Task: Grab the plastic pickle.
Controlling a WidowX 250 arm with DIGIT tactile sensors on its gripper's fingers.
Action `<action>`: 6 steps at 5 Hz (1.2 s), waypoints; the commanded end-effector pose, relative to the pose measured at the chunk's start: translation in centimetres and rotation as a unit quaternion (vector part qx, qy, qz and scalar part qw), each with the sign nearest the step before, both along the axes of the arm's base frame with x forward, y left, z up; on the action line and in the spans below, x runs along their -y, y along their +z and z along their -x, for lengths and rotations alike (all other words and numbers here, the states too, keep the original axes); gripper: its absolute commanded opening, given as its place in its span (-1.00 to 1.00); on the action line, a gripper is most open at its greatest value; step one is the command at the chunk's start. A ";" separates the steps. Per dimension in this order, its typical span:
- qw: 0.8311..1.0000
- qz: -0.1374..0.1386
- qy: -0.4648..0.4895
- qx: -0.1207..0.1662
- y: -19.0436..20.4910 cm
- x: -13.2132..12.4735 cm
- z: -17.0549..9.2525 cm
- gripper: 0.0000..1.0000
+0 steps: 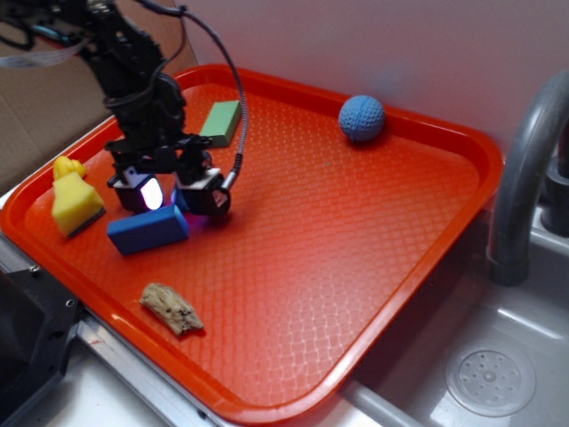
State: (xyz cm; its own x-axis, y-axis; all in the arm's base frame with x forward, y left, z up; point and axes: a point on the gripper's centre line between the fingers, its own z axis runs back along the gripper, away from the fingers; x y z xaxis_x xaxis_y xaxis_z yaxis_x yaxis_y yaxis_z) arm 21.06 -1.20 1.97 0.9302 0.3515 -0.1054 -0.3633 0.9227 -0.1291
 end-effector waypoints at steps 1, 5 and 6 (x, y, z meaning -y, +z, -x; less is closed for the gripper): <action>1.000 -0.009 0.014 -0.011 -0.6 -0.9 0.5 -1.00; 1.000 0.002 -0.002 -0.011 0.0 -0.9 0.8 -1.00; 0.997 -0.015 -0.080 0.017 4.9 -1.0 2.6 -1.00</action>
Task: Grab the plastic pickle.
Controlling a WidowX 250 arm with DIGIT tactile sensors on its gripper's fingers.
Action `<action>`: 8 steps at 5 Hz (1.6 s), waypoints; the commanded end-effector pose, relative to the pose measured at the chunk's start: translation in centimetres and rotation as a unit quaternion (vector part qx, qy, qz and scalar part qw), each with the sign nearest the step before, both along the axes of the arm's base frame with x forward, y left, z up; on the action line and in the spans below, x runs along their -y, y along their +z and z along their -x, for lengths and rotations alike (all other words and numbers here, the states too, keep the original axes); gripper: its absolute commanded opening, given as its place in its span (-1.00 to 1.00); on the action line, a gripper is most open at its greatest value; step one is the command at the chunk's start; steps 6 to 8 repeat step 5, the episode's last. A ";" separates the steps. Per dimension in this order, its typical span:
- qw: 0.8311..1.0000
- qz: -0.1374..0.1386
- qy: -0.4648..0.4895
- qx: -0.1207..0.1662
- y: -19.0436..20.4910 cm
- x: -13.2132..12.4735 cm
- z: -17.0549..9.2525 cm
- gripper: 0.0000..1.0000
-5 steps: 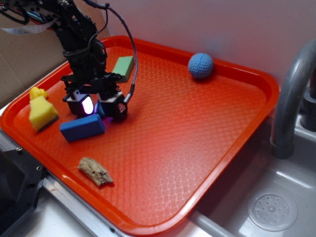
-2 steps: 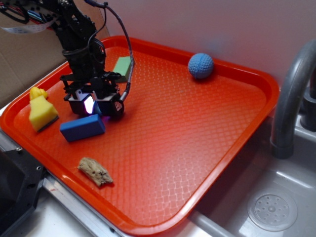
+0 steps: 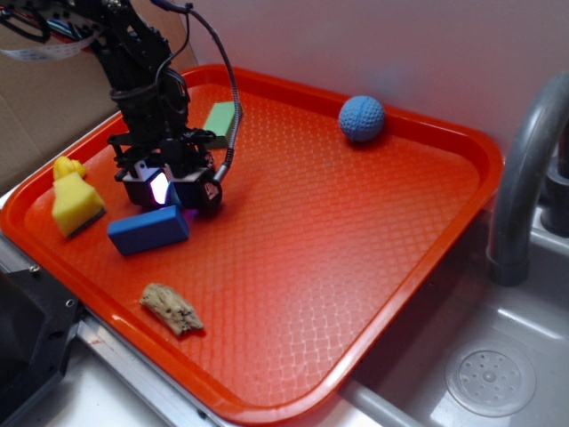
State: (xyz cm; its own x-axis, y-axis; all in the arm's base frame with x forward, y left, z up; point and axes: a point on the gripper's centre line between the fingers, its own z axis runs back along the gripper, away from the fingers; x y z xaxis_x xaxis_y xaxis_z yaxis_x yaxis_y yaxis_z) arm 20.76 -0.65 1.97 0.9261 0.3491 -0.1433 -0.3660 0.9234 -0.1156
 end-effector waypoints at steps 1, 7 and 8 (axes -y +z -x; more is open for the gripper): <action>0.985 0.011 -0.147 0.090 9.6 -0.5 2.2 -1.00; 0.983 0.008 -0.161 0.083 24.1 1.0 -0.7 -1.00; 0.983 0.008 -0.161 0.083 24.1 1.0 -0.7 -1.00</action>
